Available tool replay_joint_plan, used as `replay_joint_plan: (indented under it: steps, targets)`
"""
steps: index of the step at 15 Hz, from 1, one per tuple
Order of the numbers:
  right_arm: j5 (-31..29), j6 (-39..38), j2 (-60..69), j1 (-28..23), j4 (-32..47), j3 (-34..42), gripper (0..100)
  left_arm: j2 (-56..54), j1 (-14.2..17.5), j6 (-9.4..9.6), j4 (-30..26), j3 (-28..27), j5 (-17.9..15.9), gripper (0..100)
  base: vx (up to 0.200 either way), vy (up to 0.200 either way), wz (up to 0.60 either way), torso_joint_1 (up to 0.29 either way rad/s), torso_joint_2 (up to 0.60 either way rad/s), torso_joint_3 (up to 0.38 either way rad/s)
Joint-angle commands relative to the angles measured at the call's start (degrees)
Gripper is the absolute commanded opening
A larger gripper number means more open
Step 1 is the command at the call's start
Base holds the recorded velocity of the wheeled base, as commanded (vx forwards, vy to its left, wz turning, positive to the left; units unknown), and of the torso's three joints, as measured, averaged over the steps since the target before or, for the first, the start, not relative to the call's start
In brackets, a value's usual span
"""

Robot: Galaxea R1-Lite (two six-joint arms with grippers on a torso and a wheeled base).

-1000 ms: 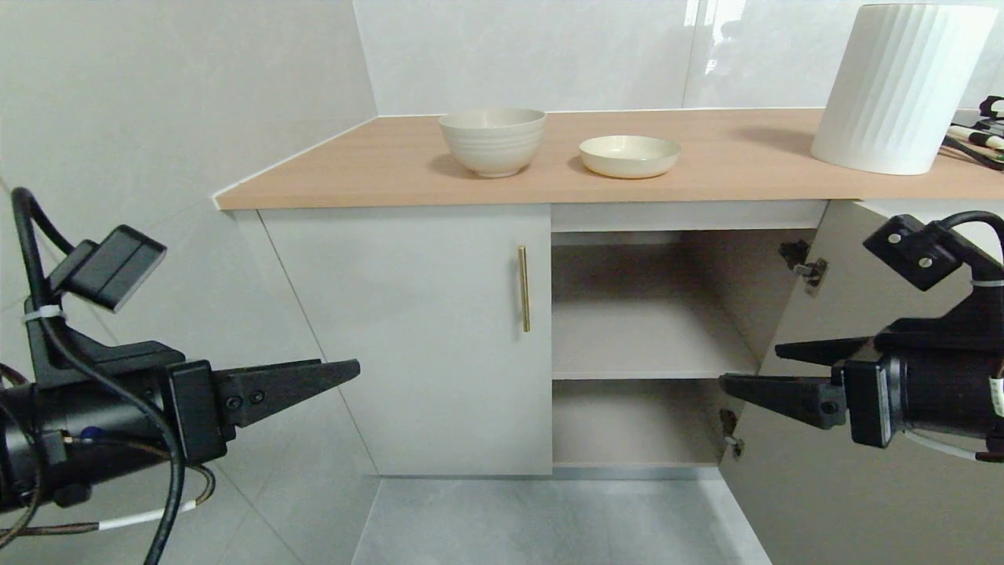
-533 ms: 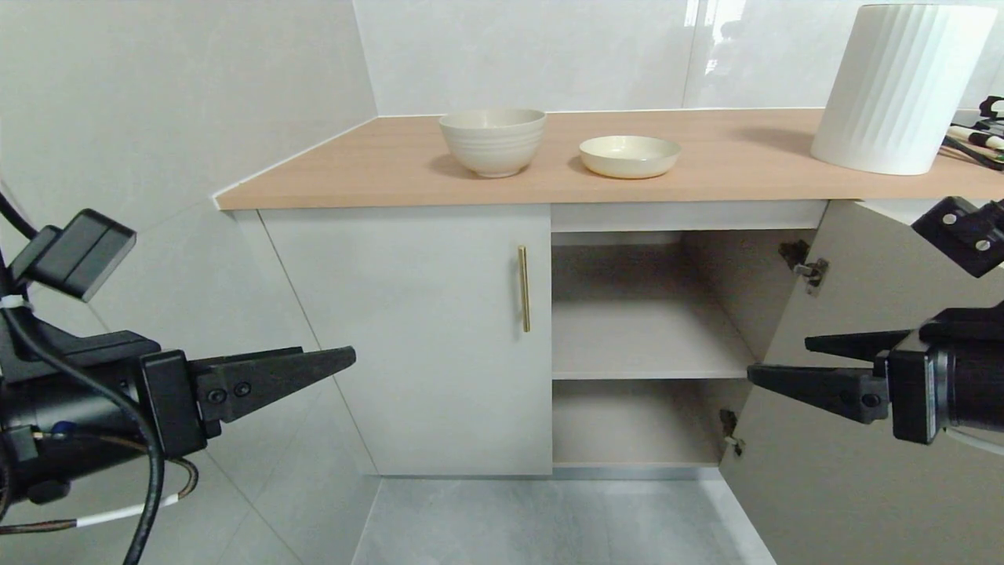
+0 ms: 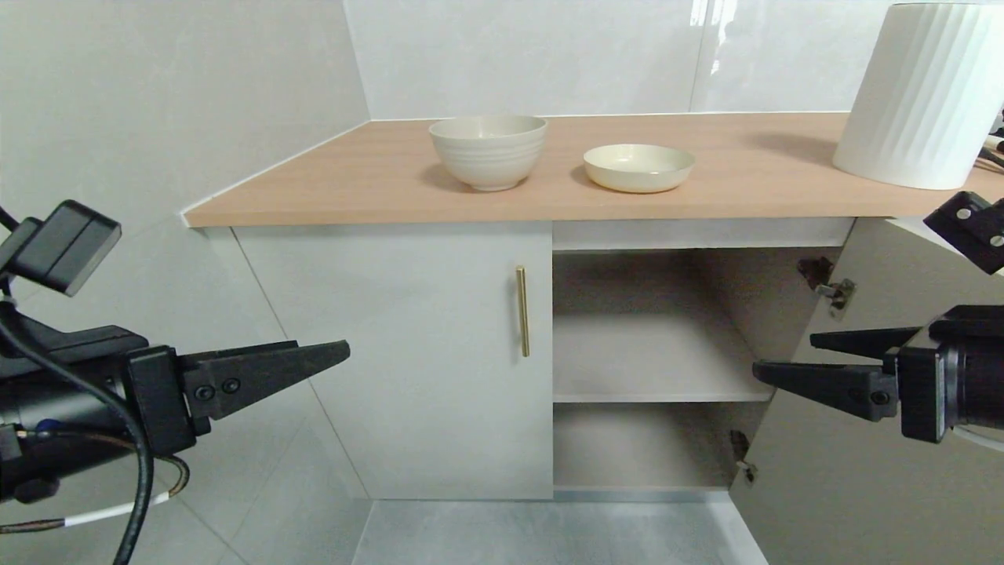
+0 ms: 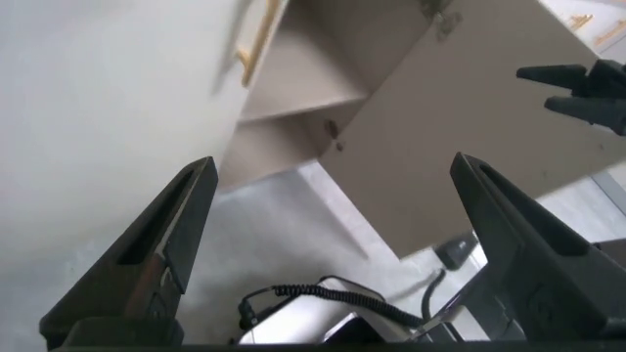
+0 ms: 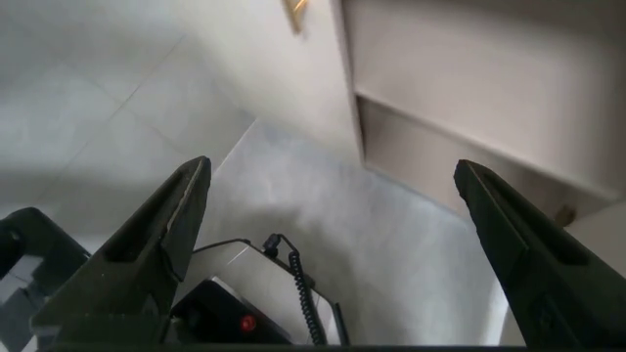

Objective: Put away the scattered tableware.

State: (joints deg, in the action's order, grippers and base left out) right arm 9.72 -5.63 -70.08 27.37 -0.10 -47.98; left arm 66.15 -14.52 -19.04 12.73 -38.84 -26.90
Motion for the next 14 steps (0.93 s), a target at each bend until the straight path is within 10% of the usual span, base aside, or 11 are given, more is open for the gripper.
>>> replay_joint_plan:
  steps: [1,6,14]
  targets:
    - [0.04,0.01,-0.05,-0.03,0.01,0.17,100,0.56,0.02,-0.12,0.02,0.08,0.01,100,0.2,0.0,0.0,0.002,0.0,0.007]
    - [1.27,0.01,0.83,0.05,-0.43,1.84,100,0.21,0.02,-0.12,0.11,0.08,0.01,100,0.2,0.0,0.0,0.001,0.0,0.002]
    - [2.06,1.15,1.79,-0.03,-7.81,6.06,100,-0.32,0.02,-0.29,0.19,0.08,-0.17,100,0.0,0.0,0.0,0.0,0.0,0.0]
